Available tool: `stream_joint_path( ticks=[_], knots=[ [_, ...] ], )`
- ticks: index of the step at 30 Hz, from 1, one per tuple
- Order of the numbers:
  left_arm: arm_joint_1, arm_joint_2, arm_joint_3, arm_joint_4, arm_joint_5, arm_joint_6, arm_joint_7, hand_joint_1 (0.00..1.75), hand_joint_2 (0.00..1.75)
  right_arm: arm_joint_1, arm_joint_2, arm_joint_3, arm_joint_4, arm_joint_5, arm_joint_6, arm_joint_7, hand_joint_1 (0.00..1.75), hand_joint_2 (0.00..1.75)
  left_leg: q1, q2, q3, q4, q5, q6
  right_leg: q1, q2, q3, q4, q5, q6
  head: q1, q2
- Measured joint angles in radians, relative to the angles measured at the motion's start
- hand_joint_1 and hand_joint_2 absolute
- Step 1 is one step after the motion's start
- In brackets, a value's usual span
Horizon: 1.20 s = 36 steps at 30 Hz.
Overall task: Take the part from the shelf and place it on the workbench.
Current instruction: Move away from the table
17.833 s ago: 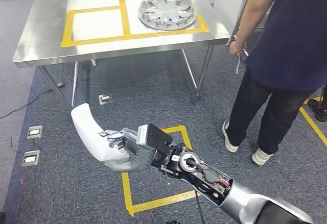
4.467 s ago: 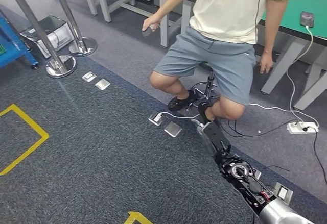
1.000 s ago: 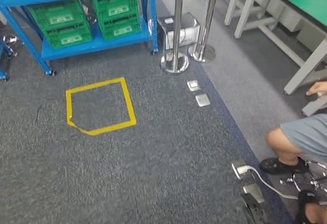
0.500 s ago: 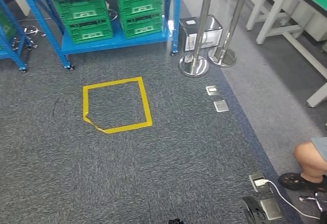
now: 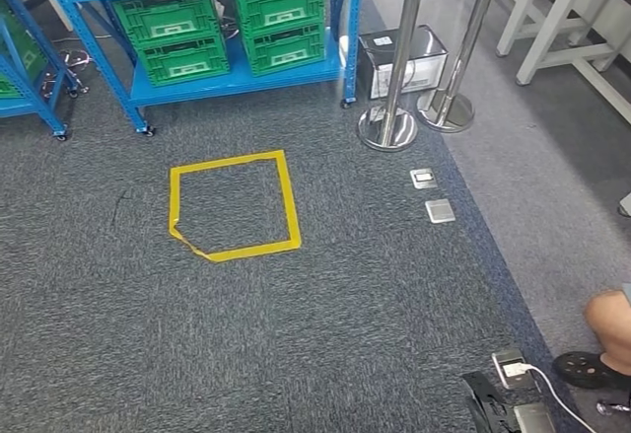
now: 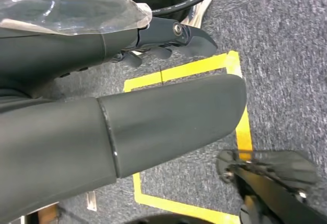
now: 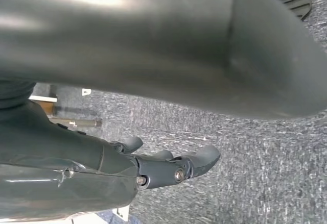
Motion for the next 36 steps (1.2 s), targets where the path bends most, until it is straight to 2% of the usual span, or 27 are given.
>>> stream_joint_path(
  ticks=[2,3,4,5,6,10,16,19,20,22,23,25,27,28,29,31,32,33,34,36],
  knots=[
    [0.001,0.002,0.000,0.000,0.001,0.000,-0.002,0.00,0.00,-0.001,0.000,0.000,0.000,0.001,0.002,-0.001,0.00,0.00,-0.003,0.014,0.056,-0.145,0.086,0.010,0.002,-0.007,0.014,0.000,-0.010,0.002,-0.004,0.000],
    [-0.001,0.003,0.000,0.000,0.001,0.000,-0.003,0.00,0.00,-0.001,0.000,0.000,0.000,0.001,0.003,-0.003,0.00,0.00,-0.007,0.023,0.084,-0.210,0.114,0.016,0.003,-0.010,0.019,0.000,-0.014,0.005,-0.007,0.000],
    [-0.003,0.004,0.000,0.000,0.002,0.000,-0.004,0.00,0.00,-0.001,0.001,0.000,0.000,0.001,0.004,-0.004,0.00,0.00,-0.010,0.030,0.101,-0.252,0.127,0.021,0.005,-0.013,0.022,0.000,-0.018,0.009,-0.008,0.000],
    [-0.004,0.005,0.000,0.000,0.004,0.000,-0.004,0.00,0.00,-0.001,0.001,0.000,-0.001,0.001,0.006,-0.007,0.00,0.00,-0.013,0.034,0.107,-0.269,0.128,0.025,0.006,-0.016,0.023,0.000,-0.021,0.013,-0.007,0.000],
    [-0.005,0.005,0.000,0.000,0.005,0.000,-0.004,0.00,0.00,-0.002,0.001,0.000,-0.001,0.000,0.006,-0.010,0.00,0.00,-0.014,0.030,0.108,-0.273,0.129,0.027,0.008,-0.018,0.023,0.000,-0.024,0.015,-0.006,0.000],
    [-0.002,0.004,0.000,0.000,0.008,0.000,-0.005,0.00,0.00,-0.002,0.001,0.000,-0.001,-0.010,0.006,-0.017,0.00,0.00,-0.016,0.023,0.111,-0.278,0.131,0.024,0.007,-0.022,0.028,-0.002,-0.027,-0.002,0.001,0.000],
    [-0.002,0.005,0.000,0.000,0.008,-0.010,-0.002,0.00,0.00,-0.003,0.001,0.000,-0.001,-0.013,0.007,-0.016,0.00,0.00,-0.018,0.023,0.111,-0.277,0.127,0.030,0.006,-0.022,0.032,-0.012,-0.024,0.011,0.007,0.000],
    [-0.002,0.005,0.000,0.000,0.006,-0.011,-0.001,0.00,0.00,-0.003,0.002,0.000,-0.001,-0.014,0.007,-0.016,0.00,0.00,-0.022,0.023,0.109,-0.276,0.123,0.041,0.001,-0.023,0.037,-0.017,-0.019,0.027,0.004,0.000],
    [-0.002,0.005,0.000,0.000,0.004,-0.011,0.000,0.00,0.00,-0.004,0.002,0.000,-0.001,-0.015,0.007,-0.017,0.00,0.00,-0.023,0.022,0.110,-0.280,0.123,0.047,0.000,-0.023,0.039,-0.017,-0.014,0.036,0.003,0.000],
    [-0.002,0.005,0.000,0.000,0.001,-0.010,0.000,0.00,0.00,-0.004,0.002,0.000,-0.001,-0.017,0.006,-0.017,0.00,0.00,-0.017,0.020,0.127,-0.302,0.129,0.058,0.000,-0.019,0.045,-0.008,-0.011,0.045,0.003,0.000],
    [-0.002,0.004,0.000,0.000,0.000,-0.010,0.000,0.00,0.00,-0.004,0.003,0.000,-0.001,-0.017,0.006,-0.017,0.00,0.00,-0.013,0.020,0.139,-0.314,0.133,0.062,0.000,-0.013,0.039,0.011,-0.024,0.048,0.005,0.000],
    [-0.003,0.004,0.000,0.000,0.000,-0.011,0.001,0.00,0.00,-0.005,0.003,0.000,-0.001,-0.016,0.006,-0.018,0.00,0.00,-0.009,0.019,0.155,-0.333,0.141,0.066,-0.003,0.002,-0.003,0.105,-0.085,0.049,0.011,0.000],
    [-0.003,0.005,0.000,0.000,0.000,-0.011,0.002,0.00,0.00,-0.005,0.003,0.000,-0.001,-0.016,0.006,-0.019,0.00,0.00,-0.007,0.016,0.158,-0.338,0.143,0.064,-0.007,0.009,-0.067,0.229,-0.142,0.057,0.015,0.000],
    [-0.003,0.005,0.000,0.000,0.000,-0.010,0.002,0.00,0.00,-0.004,0.003,0.000,-0.001,-0.017,0.006,-0.019,0.00,0.00,-0.004,0.013,0.159,-0.338,0.142,0.061,-0.012,0.010,-0.085,0.256,-0.145,0.061,0.014,0.000],
    [-0.002,0.005,0.000,0.000,0.000,-0.011,0.003,0.00,0.00,-0.002,0.003,0.001,-0.001,-0.016,0.006,-0.019,0.00,0.00,0.000,0.008,0.163,-0.338,0.140,0.056,-0.017,0.010,-0.085,0.243,-0.124,0.065,0.014,0.000],
    [-0.001,0.005,0.000,0.001,0.000,-0.011,0.003,0.00,0.00,0.001,0.003,0.001,0.000,-0.017,0.006,-0.018,0.00,0.00,0.011,0.001,0.177,-0.335,0.128,0.038,-0.028,0.012,-0.045,0.123,-0.031,0.077,0.018,0.000],
    [-0.002,0.006,0.000,0.001,0.000,-0.011,0.003,0.00,0.00,0.003,0.005,0.001,0.000,-0.017,0.006,-0.018,0.00,0.00,0.016,-0.001,0.182,-0.333,0.122,0.027,-0.028,0.016,-0.028,0.064,0.005,0.083,0.019,0.000],
    [-0.003,0.006,0.000,0.002,0.000,-0.011,0.004,0.00,0.00,0.003,0.005,0.001,0.001,-0.017,0.006,-0.019,0.00,0.00,0.019,-0.002,0.180,-0.328,0.118,0.017,-0.027,0.019,-0.014,0.016,0.020,0.082,0.022,0.000],
    [-0.005,0.006,-0.001,0.003,0.000,-0.011,0.004,0.00,0.00,0.004,0.006,0.001,0.001,-0.017,0.006,-0.019,0.00,0.00,0.020,-0.003,0.173,-0.322,0.115,0.009,-0.023,0.021,-0.013,0.000,0.017,0.075,0.024,0.000],
    [-0.008,0.005,-0.001,0.003,-0.001,-0.011,0.006,0.00,0.00,0.001,0.006,0.001,0.001,-0.017,0.007,-0.020,0.00,0.00,0.020,-0.003,0.163,-0.317,0.109,-0.006,-0.017,0.019,-0.008,-0.009,0.001,0.050,0.024,0.000]
  ],
)
